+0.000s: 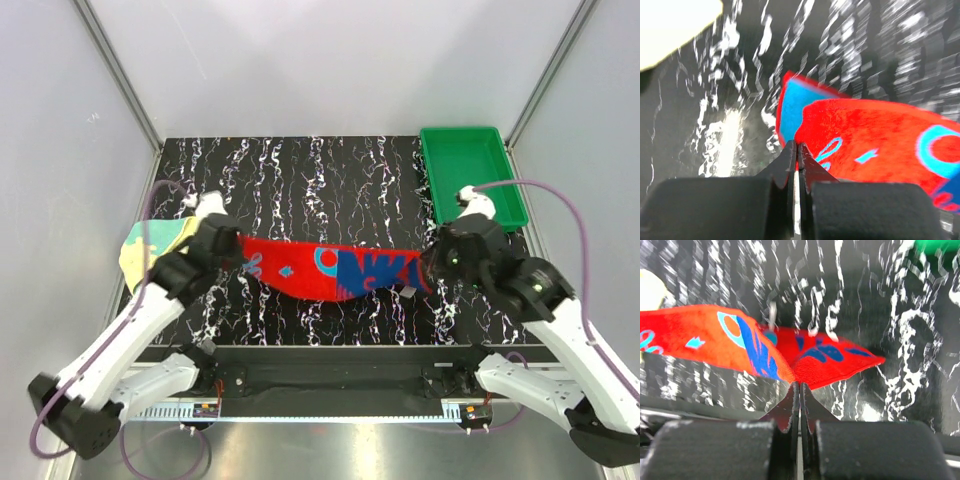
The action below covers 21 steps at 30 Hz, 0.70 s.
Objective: Roll the towels
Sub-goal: Flatten the towel
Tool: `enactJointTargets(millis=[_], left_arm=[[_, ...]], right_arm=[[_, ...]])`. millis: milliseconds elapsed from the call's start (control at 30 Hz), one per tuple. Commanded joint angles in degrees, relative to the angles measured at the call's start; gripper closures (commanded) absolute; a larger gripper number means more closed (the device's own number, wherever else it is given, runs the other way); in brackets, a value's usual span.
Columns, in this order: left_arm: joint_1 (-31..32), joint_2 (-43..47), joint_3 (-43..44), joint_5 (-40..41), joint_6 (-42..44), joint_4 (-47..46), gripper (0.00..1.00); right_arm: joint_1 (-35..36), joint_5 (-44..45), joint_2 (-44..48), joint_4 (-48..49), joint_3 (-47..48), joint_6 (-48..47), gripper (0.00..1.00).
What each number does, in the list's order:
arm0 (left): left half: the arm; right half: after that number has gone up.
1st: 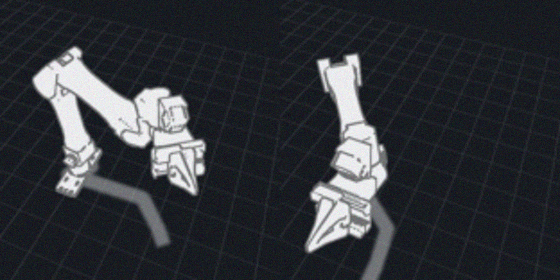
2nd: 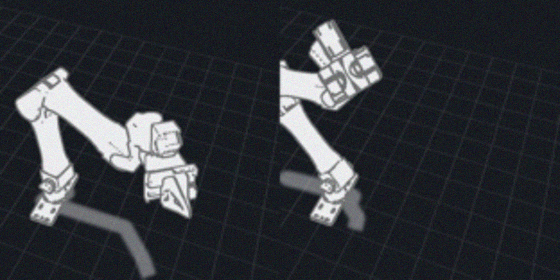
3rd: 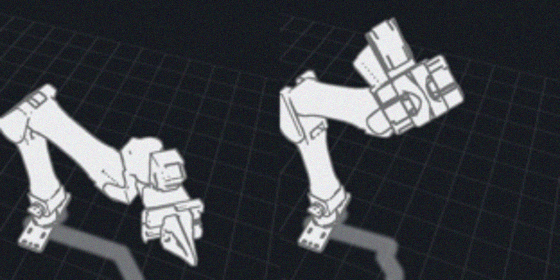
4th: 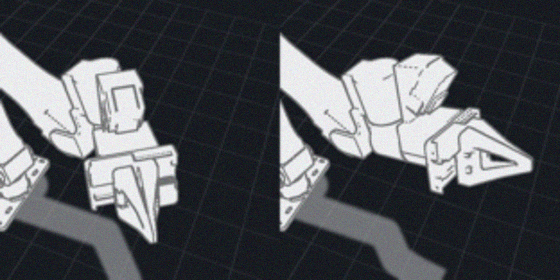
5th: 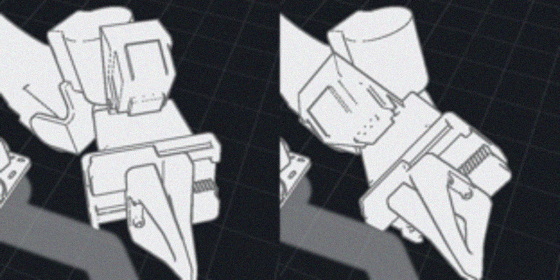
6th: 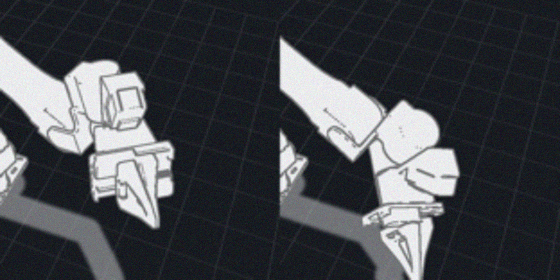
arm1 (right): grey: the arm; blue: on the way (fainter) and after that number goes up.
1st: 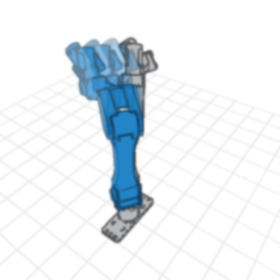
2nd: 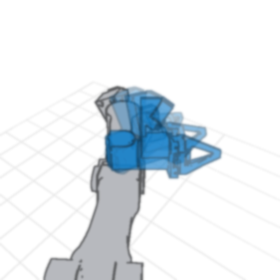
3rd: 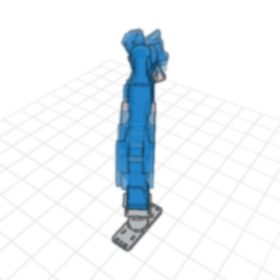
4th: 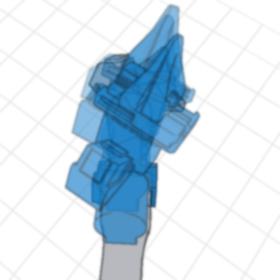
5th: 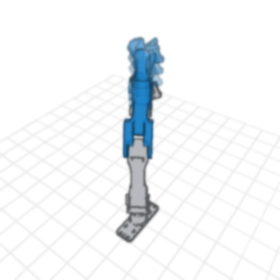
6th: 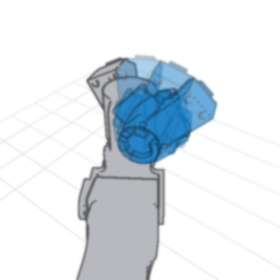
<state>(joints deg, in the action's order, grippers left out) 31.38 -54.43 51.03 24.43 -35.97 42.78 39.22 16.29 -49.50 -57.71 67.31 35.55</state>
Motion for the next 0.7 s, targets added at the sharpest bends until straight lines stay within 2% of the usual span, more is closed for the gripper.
enactJointTargets(millis=[0, 133, 233, 400, 500, 533, 600, 667], left_arm=[[0.35, 7.67, 10.66, 0.1, 2.73, 4.67, 1.0], [0.35, 9.7, 20.4, -0.08, 4.06, 10.29, 1.0], [0.35, 9.26, 23.15, -0.78, 4.15, 12.67, 1.0], [0.35, 4.0, 21.05, -0.26, 4.94, 9.34, 1.0], [0.18, -3.03, 19.56, 1.32, 4.77, 6.62, 1.0], [-0.61, -7.14, 19.2, 2.11, 4.59, 6.0, 1.0], [-2.1, -11.02, 18.06, 1.33, 4.06, 3.19, 1.0], [-5.26, -16.74, 17.36, -2.97, 3.71, -1.45, 1.0]], right_arm=[[0.15, 5.24, 3.87, -2.14, 6.43, -1.53, 1.0], [0.24, 7.34, 8.26, -2.75, 7.92, -1.27, 1.0], [0.24, 8.23, 8.28, -1.97, 7.14, -1.54, 1.0], [0.24, 11.91, -2.06, -0.48, 6.96, -1.01, 1.0], [-1.33, 13.94, -7.44, 3.21, 6.52, -1.97, 1.0], [-2.91, 13.33, -10.85, 4.53, 6.17, -2.32, 1.0], [-10.54, 5.01, -14.12, 10.05, 4.07, -3.55, 1.0], [-15.21, -2.02, -18.95, 16.21, 1.52, -3.82, 1.0]])
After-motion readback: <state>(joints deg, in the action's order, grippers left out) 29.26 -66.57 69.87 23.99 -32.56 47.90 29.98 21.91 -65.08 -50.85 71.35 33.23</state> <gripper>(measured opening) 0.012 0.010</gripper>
